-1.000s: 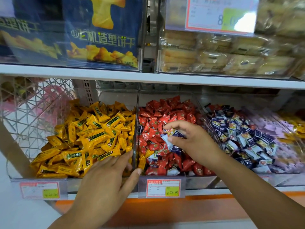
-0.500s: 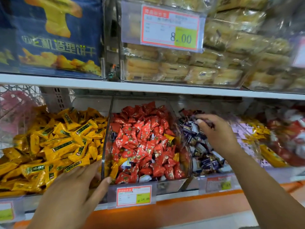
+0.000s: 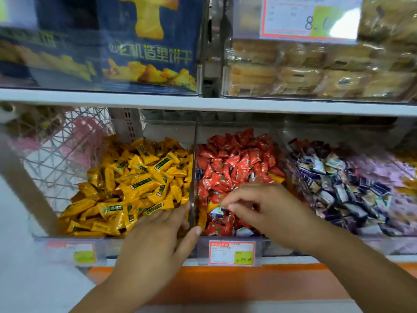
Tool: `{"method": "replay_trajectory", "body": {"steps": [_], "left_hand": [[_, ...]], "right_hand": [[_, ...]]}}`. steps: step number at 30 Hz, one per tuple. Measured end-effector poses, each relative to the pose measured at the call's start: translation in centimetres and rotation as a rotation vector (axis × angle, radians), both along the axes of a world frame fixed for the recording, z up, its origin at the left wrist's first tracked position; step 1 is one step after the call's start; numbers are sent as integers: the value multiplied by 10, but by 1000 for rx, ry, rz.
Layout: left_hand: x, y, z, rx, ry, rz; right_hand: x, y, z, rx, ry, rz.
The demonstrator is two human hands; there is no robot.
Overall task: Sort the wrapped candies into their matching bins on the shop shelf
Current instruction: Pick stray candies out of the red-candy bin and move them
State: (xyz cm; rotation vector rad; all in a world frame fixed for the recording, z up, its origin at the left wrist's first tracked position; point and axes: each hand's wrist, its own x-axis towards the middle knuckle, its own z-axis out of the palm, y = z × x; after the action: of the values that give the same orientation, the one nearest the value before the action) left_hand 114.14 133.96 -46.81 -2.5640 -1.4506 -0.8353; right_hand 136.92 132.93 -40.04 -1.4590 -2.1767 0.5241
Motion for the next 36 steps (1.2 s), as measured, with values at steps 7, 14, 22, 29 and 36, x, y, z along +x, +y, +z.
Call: {"method": "replay_trajectory", "body": {"steps": [7, 14, 22, 29, 36], "left_hand": [[-4, 1, -5, 85, 51, -13], [-4, 0, -4, 77, 92, 4], [-2, -1, -5, 96, 91, 18], [-2, -1, -4, 92, 88, 25], [-1, -2, -3, 90, 89, 27]], "right_hand": [[-28, 41, -37, -140, -294, 154], [-29, 47, -40, -77, -334, 206], [-13, 38, -9, -220, 288, -51], [-49, 43, 30, -79, 519, -21], [-23, 50, -4, -172, -349, 43]]}}
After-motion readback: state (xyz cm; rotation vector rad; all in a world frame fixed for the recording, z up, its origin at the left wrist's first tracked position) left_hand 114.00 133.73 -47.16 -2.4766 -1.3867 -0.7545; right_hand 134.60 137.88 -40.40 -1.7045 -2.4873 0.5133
